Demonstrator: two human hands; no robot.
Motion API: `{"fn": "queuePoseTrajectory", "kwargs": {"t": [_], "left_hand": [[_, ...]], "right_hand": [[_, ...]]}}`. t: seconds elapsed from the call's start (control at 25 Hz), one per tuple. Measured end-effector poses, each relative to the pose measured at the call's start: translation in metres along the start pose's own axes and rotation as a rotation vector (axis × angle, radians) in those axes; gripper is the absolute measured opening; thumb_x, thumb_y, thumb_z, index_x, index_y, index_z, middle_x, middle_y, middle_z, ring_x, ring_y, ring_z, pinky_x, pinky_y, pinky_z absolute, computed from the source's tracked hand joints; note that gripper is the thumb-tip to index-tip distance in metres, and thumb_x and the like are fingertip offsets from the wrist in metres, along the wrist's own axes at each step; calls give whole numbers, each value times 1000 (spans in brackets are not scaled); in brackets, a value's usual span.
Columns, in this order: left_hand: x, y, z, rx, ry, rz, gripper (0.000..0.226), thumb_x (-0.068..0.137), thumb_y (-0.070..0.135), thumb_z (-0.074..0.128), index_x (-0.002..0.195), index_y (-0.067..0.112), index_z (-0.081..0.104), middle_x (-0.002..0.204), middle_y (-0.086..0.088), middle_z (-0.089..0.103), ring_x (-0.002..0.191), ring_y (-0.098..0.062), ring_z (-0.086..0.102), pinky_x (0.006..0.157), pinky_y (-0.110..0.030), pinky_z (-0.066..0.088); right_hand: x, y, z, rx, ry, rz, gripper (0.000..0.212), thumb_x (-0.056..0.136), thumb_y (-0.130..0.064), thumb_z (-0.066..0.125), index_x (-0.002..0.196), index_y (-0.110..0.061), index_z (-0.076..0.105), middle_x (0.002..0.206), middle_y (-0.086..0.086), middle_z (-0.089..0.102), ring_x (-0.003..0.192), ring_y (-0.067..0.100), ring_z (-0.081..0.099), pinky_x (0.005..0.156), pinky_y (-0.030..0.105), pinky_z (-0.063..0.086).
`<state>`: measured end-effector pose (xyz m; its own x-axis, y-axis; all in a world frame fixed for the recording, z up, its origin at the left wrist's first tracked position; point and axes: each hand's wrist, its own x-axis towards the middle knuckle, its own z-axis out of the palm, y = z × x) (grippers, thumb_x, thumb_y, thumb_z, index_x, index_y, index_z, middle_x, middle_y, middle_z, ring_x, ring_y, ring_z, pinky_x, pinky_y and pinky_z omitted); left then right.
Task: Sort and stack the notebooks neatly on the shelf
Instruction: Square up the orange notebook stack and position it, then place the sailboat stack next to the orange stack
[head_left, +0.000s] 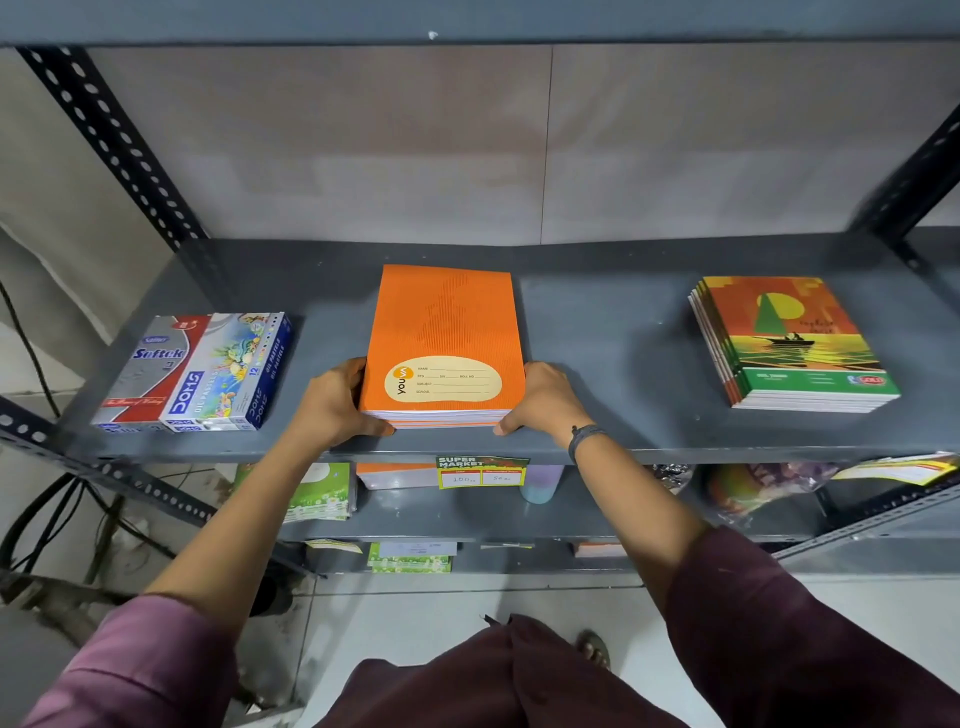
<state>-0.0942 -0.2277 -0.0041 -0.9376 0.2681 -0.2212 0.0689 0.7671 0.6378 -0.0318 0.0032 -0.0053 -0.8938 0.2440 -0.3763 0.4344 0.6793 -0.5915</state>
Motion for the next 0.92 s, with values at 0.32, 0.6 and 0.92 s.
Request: {"fn": "queuePoseTrajectory", "kwargs": {"t": [0.32, 0.6, 0.92], "left_hand": [[2, 29, 30, 26, -10, 77, 79, 52, 13, 87, 121, 8, 50, 122, -13, 64, 107, -33, 61, 94, -44, 49], [7, 50, 52, 114, -21, 103, 74, 54, 19, 86, 119, 10, 51, 119, -13, 66, 104, -33, 62, 88, -40, 49], [-14, 83, 72, -2, 103, 83, 108, 67, 27, 79, 146, 6, 9, 153, -19, 26, 140, -33, 26, 110, -44, 31]], "right_hand": [[-5, 29, -28, 41, 37, 51, 55, 58, -2, 86, 108, 3, 62, 117, 15, 66, 108, 31, 61, 92, 38, 53], [-10, 49, -49, 61, 32, 76, 60, 60, -3, 85, 115, 1, 61, 123, 14, 65, 113, 30, 59, 98, 39, 50], [-24, 91, -76, 372, 132, -44, 72, 79, -25, 74, 140, -5, 41, 142, 11, 50, 129, 25, 50, 106, 32, 40]]}}
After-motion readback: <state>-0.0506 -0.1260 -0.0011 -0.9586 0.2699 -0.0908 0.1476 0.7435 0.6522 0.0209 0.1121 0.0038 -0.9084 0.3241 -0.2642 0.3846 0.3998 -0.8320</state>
